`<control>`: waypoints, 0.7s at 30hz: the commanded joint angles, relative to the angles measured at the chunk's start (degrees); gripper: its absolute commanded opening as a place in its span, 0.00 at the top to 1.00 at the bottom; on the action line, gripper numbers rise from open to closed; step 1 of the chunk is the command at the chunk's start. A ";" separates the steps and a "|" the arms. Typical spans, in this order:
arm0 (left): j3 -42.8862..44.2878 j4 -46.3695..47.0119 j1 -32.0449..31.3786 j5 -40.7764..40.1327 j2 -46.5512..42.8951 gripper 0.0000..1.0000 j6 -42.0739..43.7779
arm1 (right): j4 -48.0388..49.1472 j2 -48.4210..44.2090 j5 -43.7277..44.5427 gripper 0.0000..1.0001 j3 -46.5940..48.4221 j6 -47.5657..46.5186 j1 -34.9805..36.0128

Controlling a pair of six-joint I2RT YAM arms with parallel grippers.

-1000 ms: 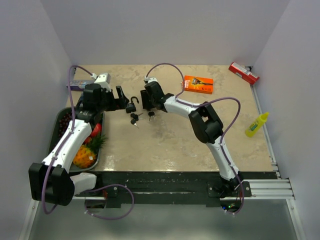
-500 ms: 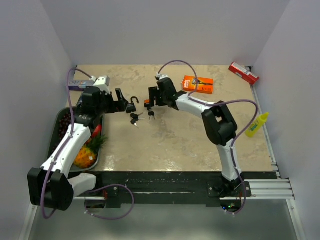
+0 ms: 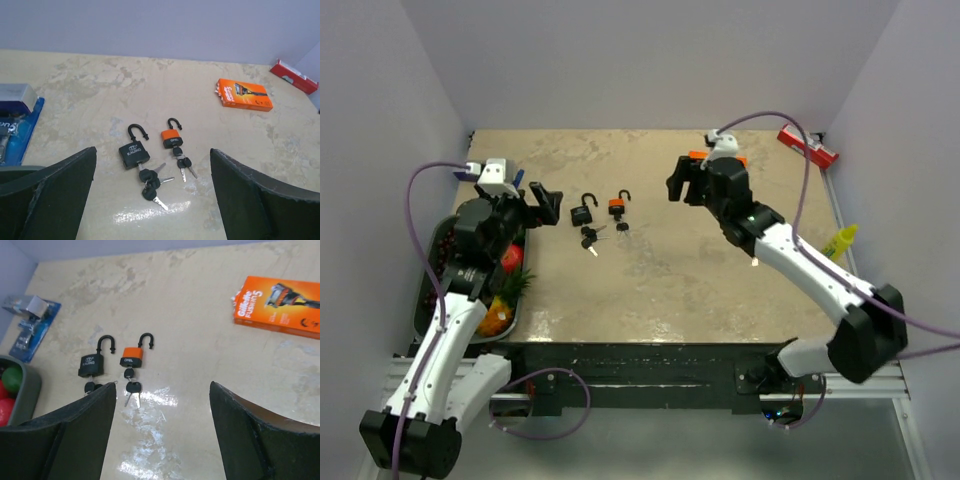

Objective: Unlock with the key

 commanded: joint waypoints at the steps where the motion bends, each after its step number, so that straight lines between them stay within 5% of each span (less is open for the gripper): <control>1: -2.99 9.49 0.07 -1.26 -7.04 0.01 2.88 | 0.93 -12.19 7.52 0.22 -6.02 -1.49 0.11; 12: -5.72 11.61 0.07 -8.91 -13.29 0.01 2.89 | 4.10 -32.94 12.62 0.22 -18.69 -5.36 0.03; 21: -5.90 11.52 0.07 -9.00 -12.76 0.01 2.36 | 4.18 -35.16 12.89 0.23 -20.62 -5.80 0.03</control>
